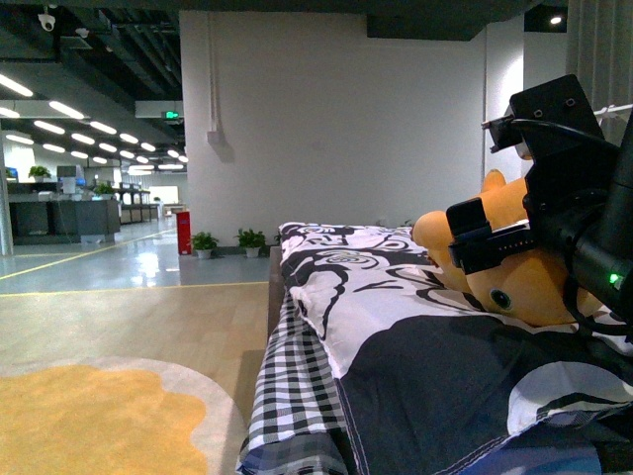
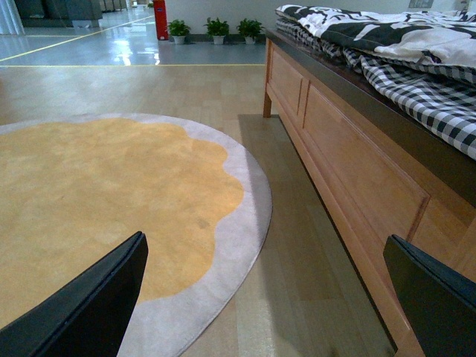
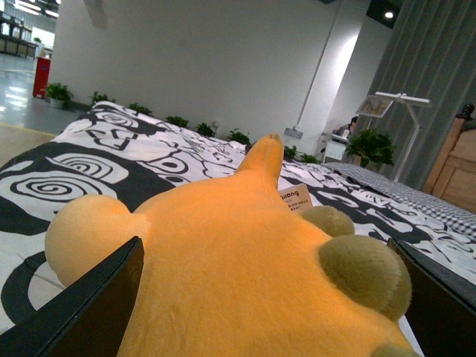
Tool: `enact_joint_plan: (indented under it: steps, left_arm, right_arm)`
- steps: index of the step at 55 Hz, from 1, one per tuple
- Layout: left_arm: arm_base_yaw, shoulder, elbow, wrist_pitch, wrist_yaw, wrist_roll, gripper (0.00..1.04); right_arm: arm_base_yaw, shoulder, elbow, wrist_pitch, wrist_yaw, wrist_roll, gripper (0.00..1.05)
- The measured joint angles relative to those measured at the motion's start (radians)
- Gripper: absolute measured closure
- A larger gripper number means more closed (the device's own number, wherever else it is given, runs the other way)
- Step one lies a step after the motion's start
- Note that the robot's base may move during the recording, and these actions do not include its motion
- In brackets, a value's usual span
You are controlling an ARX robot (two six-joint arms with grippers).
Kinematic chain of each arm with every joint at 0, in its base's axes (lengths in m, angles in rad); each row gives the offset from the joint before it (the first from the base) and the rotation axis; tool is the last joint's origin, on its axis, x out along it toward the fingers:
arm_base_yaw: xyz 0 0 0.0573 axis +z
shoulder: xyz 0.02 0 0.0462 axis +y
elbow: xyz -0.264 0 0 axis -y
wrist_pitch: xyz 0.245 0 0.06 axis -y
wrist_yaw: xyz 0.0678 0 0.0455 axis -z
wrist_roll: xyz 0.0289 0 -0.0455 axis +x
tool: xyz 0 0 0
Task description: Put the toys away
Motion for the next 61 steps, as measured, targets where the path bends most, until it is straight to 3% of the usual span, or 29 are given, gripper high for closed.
enact_joint_plan:
  steps: [5, 25, 36, 43, 61]
  left_arm:
    - [0.000, 0.000, 0.000, 0.000, 0.000, 0.000, 0.06]
    - [0.000, 0.000, 0.000, 0.000, 0.000, 0.000, 0.06]
    - [0.000, 0.000, 0.000, 0.000, 0.000, 0.000, 0.06]
    - [0.000, 0.000, 0.000, 0.000, 0.000, 0.000, 0.06]
    - [0.000, 0.000, 0.000, 0.000, 0.000, 0.000, 0.06]
  right_arm:
    - [-0.001, -0.004, -0.017, -0.010, -0.012, 0.000, 0.07]
    - [0.013, -0.038, -0.057, -0.048, -0.055, 0.018, 0.65]
    - [0.000, -0.134, -0.054, -0.189, -0.146, 0.124, 0.93]
    - [-0.032, -0.246, -0.054, -0.300, -0.276, 0.231, 0.97]
    - [-0.159, -0.644, -0.153, -0.504, -0.666, 0.496, 0.97]
